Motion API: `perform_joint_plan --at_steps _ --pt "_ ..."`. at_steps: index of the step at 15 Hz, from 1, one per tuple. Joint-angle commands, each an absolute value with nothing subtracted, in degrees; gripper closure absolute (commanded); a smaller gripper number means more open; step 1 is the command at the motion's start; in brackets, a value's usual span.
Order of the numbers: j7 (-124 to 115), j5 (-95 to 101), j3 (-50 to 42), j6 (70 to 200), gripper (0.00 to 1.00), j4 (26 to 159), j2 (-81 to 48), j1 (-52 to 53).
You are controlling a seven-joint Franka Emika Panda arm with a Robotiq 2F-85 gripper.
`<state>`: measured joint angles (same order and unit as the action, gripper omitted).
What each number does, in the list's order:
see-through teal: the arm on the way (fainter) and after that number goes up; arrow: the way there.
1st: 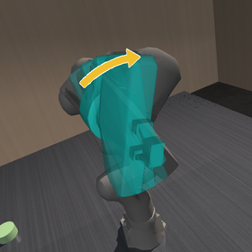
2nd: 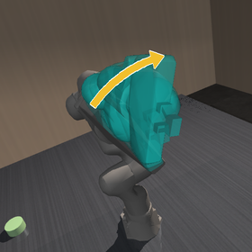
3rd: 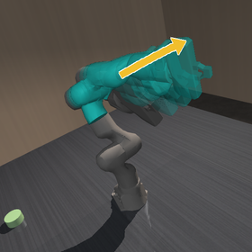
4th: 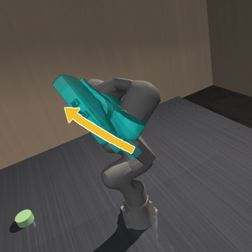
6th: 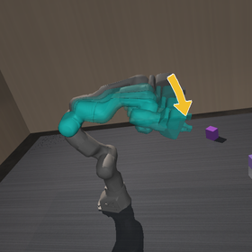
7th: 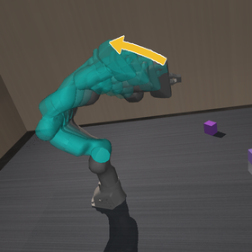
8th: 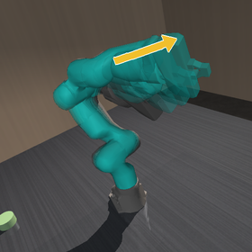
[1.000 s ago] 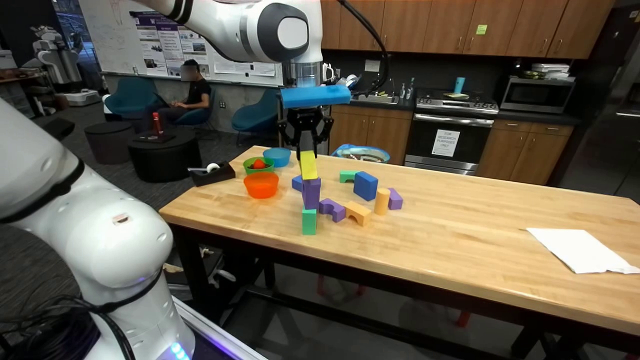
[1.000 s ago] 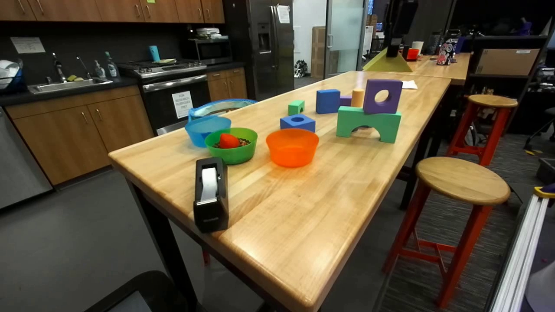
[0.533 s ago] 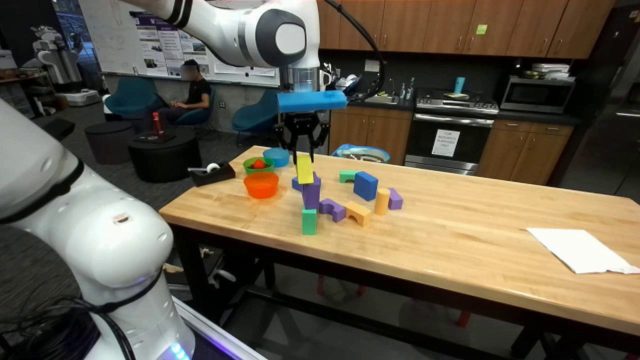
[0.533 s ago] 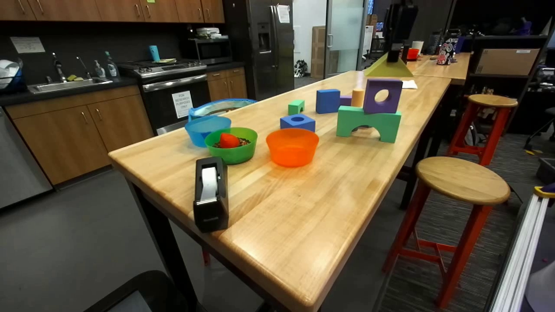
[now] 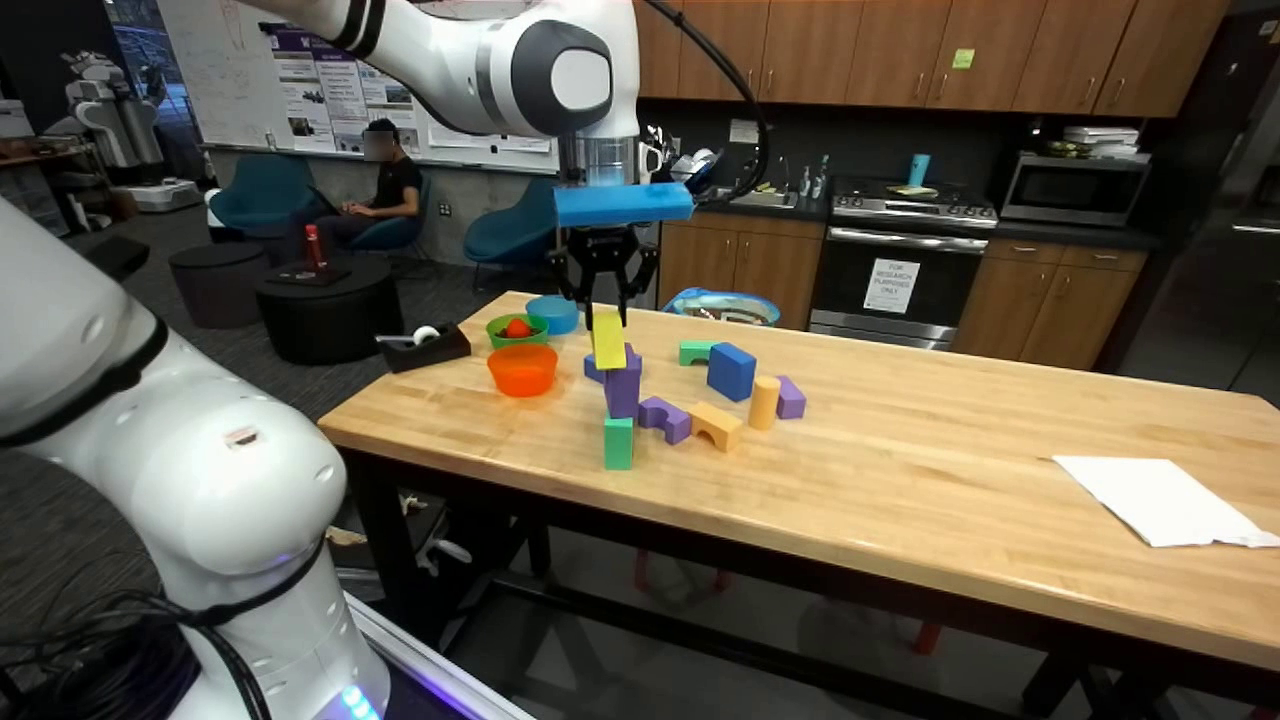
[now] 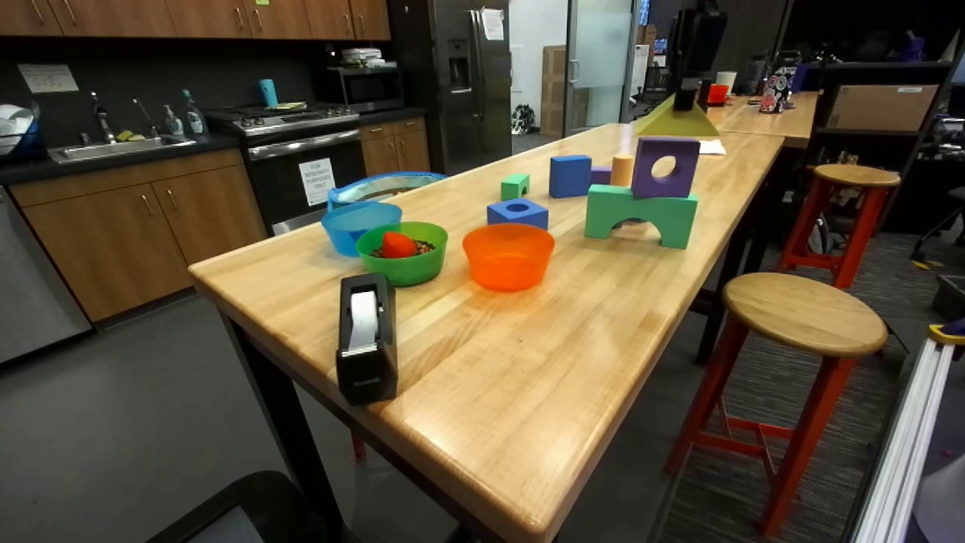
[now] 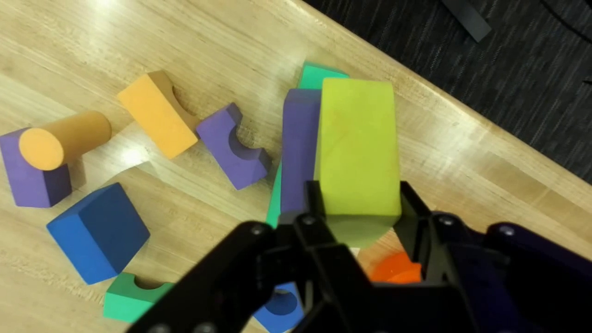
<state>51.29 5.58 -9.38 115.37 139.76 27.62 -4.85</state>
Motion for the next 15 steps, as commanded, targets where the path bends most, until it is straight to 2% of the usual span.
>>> perform_joint_plan --at_steps 1,15 --pt "50.2 7.1 -9.9 115.3 0.85 139.9 28.4 -4.4" --pt "50.9 6.8 -11.2 115.4 0.85 138.6 26.9 -4.5"
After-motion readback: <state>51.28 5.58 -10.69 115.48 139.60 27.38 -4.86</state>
